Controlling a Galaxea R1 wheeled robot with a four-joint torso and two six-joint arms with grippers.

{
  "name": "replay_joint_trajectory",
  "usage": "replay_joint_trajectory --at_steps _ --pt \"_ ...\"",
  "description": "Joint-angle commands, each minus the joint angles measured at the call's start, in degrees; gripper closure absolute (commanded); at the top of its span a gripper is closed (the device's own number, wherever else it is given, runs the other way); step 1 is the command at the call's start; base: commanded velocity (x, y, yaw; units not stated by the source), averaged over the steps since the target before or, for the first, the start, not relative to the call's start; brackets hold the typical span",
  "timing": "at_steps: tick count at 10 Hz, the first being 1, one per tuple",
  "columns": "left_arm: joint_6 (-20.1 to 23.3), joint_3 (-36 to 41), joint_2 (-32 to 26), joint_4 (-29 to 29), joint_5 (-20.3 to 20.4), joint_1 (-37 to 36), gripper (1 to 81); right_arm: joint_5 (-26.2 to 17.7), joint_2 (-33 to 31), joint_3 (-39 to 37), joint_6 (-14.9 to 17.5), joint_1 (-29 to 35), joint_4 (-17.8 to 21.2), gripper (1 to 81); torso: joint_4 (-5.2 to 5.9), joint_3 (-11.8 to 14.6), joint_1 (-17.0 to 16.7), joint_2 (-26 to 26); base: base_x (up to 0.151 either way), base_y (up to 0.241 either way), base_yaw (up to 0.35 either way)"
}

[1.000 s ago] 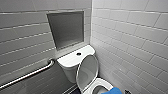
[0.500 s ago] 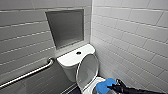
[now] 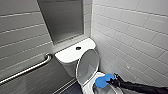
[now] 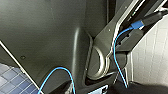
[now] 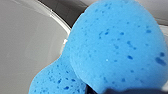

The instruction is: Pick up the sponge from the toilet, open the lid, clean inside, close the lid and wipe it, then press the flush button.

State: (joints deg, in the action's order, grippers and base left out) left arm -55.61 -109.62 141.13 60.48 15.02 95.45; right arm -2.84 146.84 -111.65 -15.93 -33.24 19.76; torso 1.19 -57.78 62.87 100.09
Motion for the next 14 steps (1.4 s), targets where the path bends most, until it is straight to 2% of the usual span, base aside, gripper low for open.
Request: replay_joint_trajectory --at_steps 1,7,11,13,14 --pt "-0.02 0.54 -1.46 1.13 -1.84 1.62 1.0 -1.91 0.77 -1.71 -1.29 9.81 1.24 81.1 0.00 0.00 0.00 0.00 0.000 0.000 0.000" --pt "-0.02 -2.44 0.39 0.69 -1.84 2.68 1.0 -1.99 10.35 -15.42 -2.17 9.29 1.42 81.1 0.00 0.00 0.00 0.00 0.000 0.000 0.000" --pt "-0.20 -2.09 0.21 0.69 -1.57 3.03 1.0 -1.91 12.90 -22.46 -2.26 6.48 1.51 81.1 0.00 0.00 0.00 0.00 0.000 0.000 0.000" --pt "-0.20 -1.92 -0.05 0.69 -0.44 3.03 1.0 -1.65 11.16 -21.16 -2.26 4.81 1.50 81.1 0.00 0.00 0.00 0.00 0.000 0.000 0.000" --pt "-0.11 -1.92 -0.05 0.78 0.62 3.03 1.0 -0.85 8.77 -17.89 -2.52 3.23 1.42 81.1 0.00 0.00 0.00 0.00 0.000 0.000 0.000"
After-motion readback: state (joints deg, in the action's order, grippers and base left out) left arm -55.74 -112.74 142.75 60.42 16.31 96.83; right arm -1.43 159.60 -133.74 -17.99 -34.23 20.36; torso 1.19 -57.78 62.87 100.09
